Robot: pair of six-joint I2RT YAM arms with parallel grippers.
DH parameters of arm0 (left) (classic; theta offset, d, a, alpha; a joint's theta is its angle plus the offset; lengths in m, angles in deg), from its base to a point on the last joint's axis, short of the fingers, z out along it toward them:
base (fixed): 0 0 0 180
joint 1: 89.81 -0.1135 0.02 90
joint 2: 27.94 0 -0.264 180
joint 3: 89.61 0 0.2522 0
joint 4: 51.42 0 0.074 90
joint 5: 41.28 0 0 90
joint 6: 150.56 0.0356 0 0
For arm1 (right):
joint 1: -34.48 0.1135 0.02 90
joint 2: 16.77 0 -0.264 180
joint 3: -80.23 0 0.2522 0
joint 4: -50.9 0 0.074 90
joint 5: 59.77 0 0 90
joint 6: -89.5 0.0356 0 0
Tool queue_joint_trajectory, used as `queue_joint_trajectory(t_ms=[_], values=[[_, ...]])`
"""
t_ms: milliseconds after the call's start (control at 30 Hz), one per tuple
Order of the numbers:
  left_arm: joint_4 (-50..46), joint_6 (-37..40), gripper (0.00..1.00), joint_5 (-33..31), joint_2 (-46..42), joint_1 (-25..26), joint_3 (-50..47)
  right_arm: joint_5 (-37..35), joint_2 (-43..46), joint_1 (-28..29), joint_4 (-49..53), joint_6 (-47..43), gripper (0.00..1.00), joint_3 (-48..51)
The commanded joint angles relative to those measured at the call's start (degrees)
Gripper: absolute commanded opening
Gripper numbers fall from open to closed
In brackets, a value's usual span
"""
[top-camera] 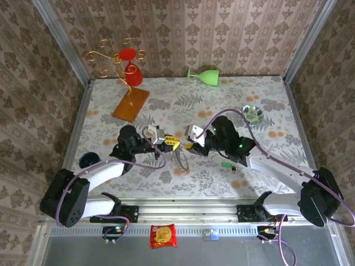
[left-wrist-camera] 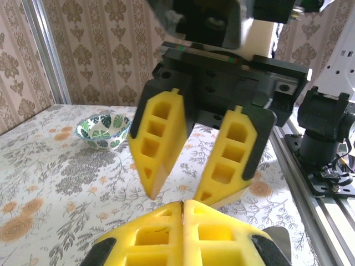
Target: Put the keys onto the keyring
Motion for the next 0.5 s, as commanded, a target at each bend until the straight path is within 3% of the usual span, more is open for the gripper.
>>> queue_joint_trajectory(t_ms=[0, 333, 467], values=[[4.79, -1.80, 0.00, 0.45, -0.31, 0.57, -0.57, 6.39, 0.14, -0.27, -8.23, 7.95, 0.33, 2.32], [5.51, -2.58, 0.00, 1.17, 0.00, 0.67, -0.54, 10.48, -2.08, -0.23, -11.27, 10.52, 0.32, 2.71], [5.86, -3.18, 0.00, 1.66, 0.02, 1.01, -0.05, 10.93, -3.16, -0.23, -12.79, 11.20, 0.26, 2.12]])
